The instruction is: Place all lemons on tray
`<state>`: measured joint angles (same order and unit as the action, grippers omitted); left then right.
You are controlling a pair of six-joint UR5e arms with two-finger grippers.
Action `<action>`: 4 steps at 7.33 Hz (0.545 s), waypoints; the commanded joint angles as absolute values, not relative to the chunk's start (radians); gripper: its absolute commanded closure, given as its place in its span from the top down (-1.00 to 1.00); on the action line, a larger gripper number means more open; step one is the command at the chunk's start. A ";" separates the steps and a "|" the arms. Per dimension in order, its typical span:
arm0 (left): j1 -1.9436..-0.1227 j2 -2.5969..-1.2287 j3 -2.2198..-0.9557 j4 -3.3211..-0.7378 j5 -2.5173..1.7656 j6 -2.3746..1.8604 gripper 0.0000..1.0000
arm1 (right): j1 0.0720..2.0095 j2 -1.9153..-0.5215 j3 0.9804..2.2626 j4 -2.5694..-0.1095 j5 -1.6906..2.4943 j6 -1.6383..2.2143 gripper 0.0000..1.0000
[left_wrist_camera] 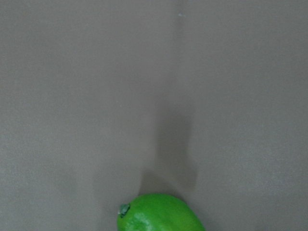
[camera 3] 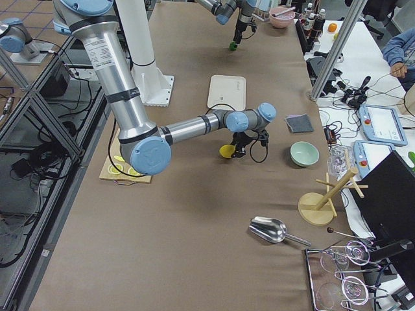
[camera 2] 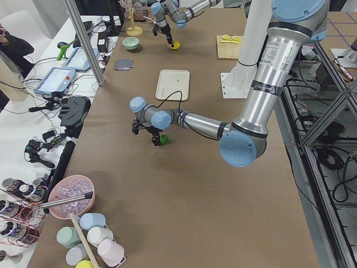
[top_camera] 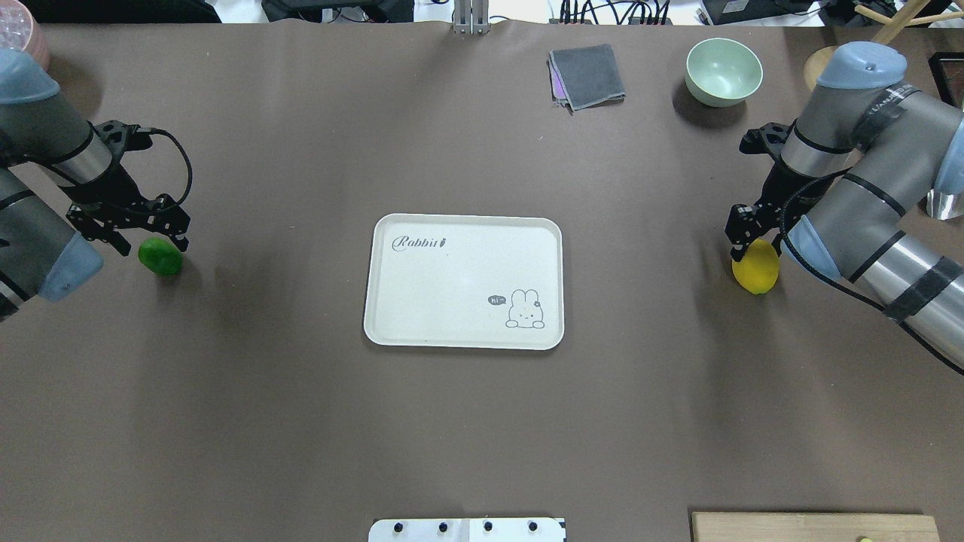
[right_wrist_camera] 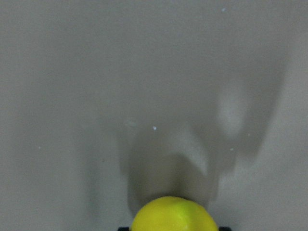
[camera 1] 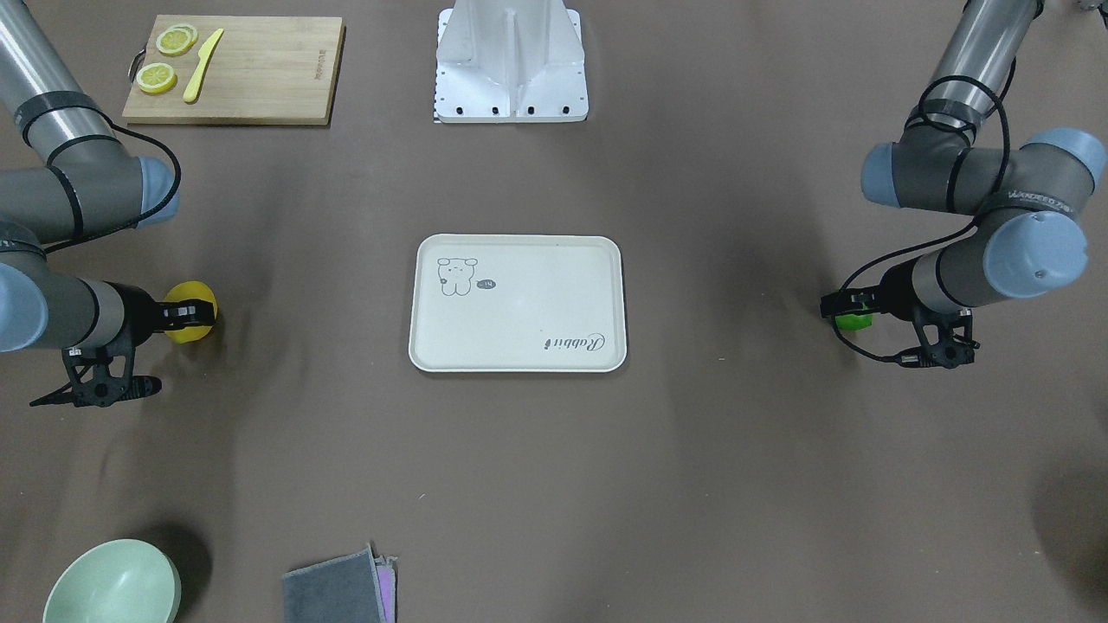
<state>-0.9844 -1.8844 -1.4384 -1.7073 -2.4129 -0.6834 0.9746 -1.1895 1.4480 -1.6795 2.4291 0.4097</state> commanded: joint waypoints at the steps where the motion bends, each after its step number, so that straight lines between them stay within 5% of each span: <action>1: -0.983 -1.884 -1.434 -1.707 -2.413 -0.686 0.96 | 1.005 -1.139 1.454 -1.683 2.471 0.451 -0.61; 4: -0.982 -1.885 -1.416 -1.706 -2.414 -0.683 0.92 | 0.983 -1.007 1.451 -1.678 2.589 0.667 -0.61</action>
<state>-0.9821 -1.8840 -1.4257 -1.7060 -2.4134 -0.6856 0.9994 -1.0638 1.4537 -1.6796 2.5478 0.5908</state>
